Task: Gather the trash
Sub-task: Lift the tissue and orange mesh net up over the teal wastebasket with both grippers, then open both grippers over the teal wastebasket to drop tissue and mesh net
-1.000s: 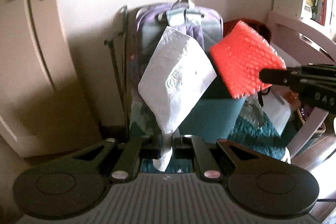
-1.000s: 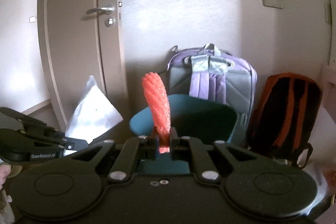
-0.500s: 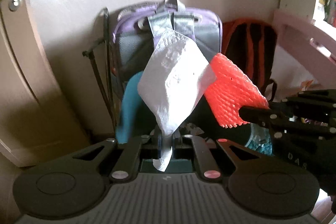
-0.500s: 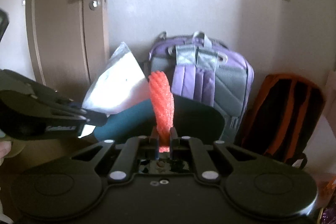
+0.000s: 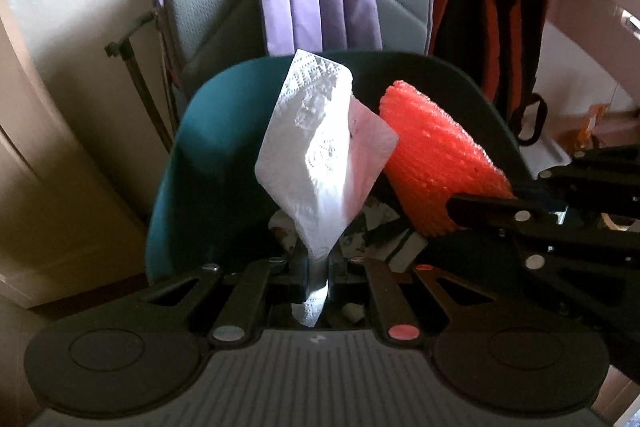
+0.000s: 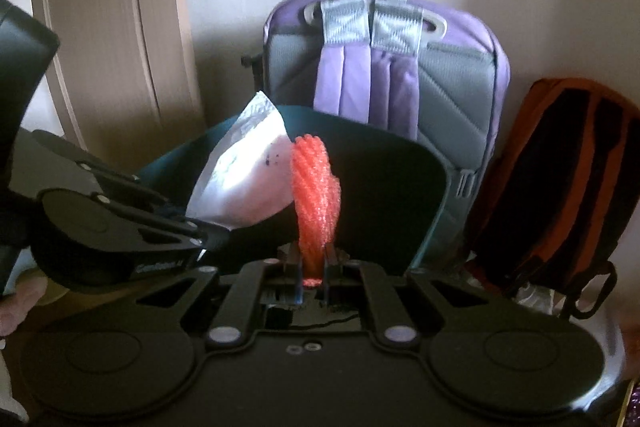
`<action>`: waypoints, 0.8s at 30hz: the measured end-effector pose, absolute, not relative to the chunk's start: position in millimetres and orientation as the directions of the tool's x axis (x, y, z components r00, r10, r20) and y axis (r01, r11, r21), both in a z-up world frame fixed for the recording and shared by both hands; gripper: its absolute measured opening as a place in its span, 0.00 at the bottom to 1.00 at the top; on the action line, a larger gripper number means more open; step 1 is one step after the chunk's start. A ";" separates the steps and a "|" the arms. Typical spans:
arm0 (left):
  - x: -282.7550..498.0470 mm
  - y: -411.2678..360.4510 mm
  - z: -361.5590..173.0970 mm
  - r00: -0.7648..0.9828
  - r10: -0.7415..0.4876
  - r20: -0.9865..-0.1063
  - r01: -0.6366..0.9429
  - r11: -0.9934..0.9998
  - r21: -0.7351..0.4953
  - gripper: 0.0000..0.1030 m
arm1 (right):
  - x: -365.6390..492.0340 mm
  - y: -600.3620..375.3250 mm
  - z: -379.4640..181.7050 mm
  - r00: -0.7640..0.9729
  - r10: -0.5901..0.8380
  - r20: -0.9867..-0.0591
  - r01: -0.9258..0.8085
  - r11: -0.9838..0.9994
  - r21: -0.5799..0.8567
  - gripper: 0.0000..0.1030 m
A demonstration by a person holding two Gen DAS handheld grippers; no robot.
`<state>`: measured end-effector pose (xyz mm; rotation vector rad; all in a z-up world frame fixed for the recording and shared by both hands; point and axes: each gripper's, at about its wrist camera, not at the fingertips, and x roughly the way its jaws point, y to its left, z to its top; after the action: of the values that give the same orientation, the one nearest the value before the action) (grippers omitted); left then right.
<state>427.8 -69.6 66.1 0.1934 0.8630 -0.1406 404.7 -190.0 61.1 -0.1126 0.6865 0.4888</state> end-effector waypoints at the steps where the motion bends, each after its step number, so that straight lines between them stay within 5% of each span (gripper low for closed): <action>1: 429.8 -69.4 63.3 0.638 -0.041 -0.769 0.200 0.973 0.115 0.08 | 406.6 -190.8 58.6 0.661 0.397 -0.636 -0.468 0.881 0.064 0.12; 16: 431.1 -72.3 52.7 0.615 -0.052 -0.787 0.193 0.977 0.086 0.12 | 399.5 -197.3 63.2 0.687 0.375 -0.622 -0.441 0.896 0.054 0.25; 18: 427.7 -72.4 55.7 0.617 -0.054 -0.785 0.188 0.979 0.080 0.22 | 395.2 -200.8 68.8 0.696 0.374 -0.612 -0.433 0.900 0.057 0.30; 21: 420.5 -74.0 62.4 0.634 -0.058 -0.771 0.186 0.979 0.080 0.52 | 385.9 -206.3 77.8 0.707 0.376 -0.599 -0.432 0.900 0.055 0.39; 24: 409.8 -76.6 69.9 0.655 -0.057 -0.753 0.182 0.980 0.085 0.58 | 374.9 -212.6 87.1 0.719 0.377 -0.584 -0.428 0.902 0.055 0.40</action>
<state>409.8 -76.6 69.9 0.1579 0.8466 -0.1362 374.9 -212.6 87.1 -0.0855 0.6267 0.4453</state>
